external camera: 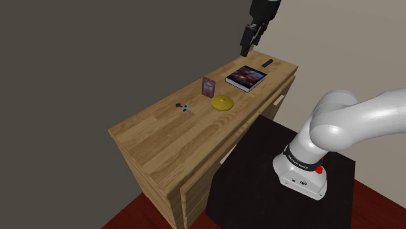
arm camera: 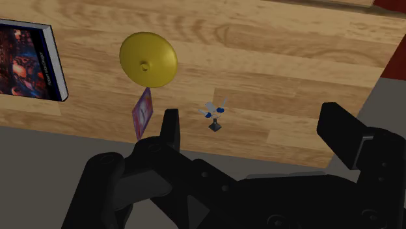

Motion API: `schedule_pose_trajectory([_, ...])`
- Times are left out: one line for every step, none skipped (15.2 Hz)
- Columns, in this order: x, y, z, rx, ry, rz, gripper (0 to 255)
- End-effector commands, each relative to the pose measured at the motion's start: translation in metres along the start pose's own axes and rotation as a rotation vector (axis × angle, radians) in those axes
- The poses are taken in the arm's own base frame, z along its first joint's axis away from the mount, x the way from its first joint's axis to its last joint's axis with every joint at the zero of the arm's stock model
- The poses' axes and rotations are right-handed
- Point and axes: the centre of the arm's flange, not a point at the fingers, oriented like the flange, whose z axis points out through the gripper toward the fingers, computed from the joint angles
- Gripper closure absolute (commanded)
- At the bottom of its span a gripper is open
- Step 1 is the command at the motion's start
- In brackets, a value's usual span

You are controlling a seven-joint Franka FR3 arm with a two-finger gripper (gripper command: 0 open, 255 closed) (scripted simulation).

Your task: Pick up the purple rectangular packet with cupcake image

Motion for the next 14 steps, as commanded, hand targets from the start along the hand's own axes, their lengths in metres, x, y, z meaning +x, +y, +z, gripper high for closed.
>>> schedule_pose_trajectory([0.0, 0.0, 0.0, 0.0, 0.0, 0.0, 0])
schedule_pose_trajectory([0.007, 0.006, 0.01, 0.003, 0.0, 0.001, 0])
schedule_pose_trajectory([0.014, 0.012, 0.02, 0.007, 0.0, 0.002, 0])
schedule_pose_trajectory([0.02, 0.018, 0.03, 0.01, -0.001, 0.004, 0])
schedule_pose_trajectory([0.027, 0.024, 0.04, 0.014, -0.001, 0.005, 0])
schedule_pose_trajectory([0.034, 0.03, 0.05, 0.017, -0.001, 0.006, 0])
schedule_pose_trajectory([0.04, 0.035, 0.06, 0.02, -0.001, 0.007, 0])
schedule_pose_trajectory([0.047, 0.041, 0.07, 0.024, -0.001, 0.009, 0])
schedule_pose_trajectory([0.054, 0.047, 0.08, 0.027, -0.002, 0.01, 0])
schedule_pose_trajectory([0.06, 0.053, 0.09, 0.03, -0.002, 0.011, 0])
schedule_pose_trajectory([0.067, 0.059, 0.101, 0.034, -0.002, 0.012, 0])
schedule_pose_trajectory([0.074, 0.064, 0.111, 0.037, -0.002, 0.013, 0])
schedule_pose_trajectory([0.08, 0.07, 0.121, 0.041, -0.002, 0.015, 0])
schedule_pose_trajectory([0.087, 0.076, 0.131, 0.044, -0.003, 0.016, 0])
